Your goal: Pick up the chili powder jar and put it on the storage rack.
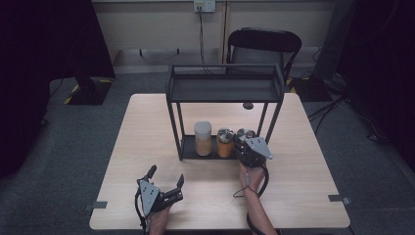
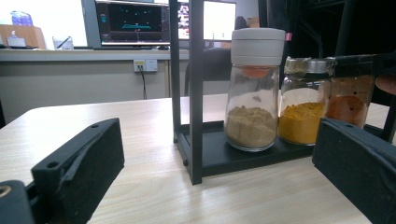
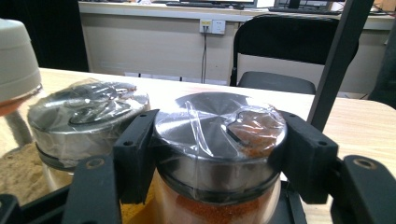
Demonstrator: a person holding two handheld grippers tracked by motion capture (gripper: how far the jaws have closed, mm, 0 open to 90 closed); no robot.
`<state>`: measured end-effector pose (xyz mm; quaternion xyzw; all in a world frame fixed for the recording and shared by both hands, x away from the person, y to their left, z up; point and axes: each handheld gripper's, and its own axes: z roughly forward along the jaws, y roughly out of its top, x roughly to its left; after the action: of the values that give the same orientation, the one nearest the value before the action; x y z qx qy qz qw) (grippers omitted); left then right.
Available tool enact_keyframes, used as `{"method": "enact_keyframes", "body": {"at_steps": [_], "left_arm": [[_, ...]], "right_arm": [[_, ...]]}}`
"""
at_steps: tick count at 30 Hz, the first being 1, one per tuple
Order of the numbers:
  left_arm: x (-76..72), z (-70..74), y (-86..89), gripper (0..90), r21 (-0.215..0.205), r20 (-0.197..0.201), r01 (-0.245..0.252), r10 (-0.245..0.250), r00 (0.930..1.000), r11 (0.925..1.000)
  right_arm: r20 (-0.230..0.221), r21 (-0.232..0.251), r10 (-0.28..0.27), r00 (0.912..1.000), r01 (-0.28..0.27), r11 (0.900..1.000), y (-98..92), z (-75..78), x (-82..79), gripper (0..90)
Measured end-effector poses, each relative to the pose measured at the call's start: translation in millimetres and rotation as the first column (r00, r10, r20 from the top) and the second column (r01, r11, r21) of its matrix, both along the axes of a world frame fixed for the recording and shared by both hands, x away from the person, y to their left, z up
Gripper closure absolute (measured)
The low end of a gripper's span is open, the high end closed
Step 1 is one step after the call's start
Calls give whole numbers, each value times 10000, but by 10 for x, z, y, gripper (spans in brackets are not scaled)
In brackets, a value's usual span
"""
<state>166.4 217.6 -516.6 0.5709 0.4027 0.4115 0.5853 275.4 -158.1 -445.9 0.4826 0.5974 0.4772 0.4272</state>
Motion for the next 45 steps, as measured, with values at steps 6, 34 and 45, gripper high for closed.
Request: {"method": "enact_keyframes", "body": {"at_steps": [6,34,45], "left_arm": [[0,2,0,16,11,-7,2,-2,10000,10000],[1,3,-1,16,20,-12,1,-1,10000,10000],[0,2,-2,16,18,-8,-4,4,10000,10000]], "right_arm": [[36,81,-36,10000,36,10000,7,-19,1,346],[316,-159,-278,9991,283,9995,54,3,-40,315],[473,-80,-174,9987,178,9998,44,25,-46,320]]}}
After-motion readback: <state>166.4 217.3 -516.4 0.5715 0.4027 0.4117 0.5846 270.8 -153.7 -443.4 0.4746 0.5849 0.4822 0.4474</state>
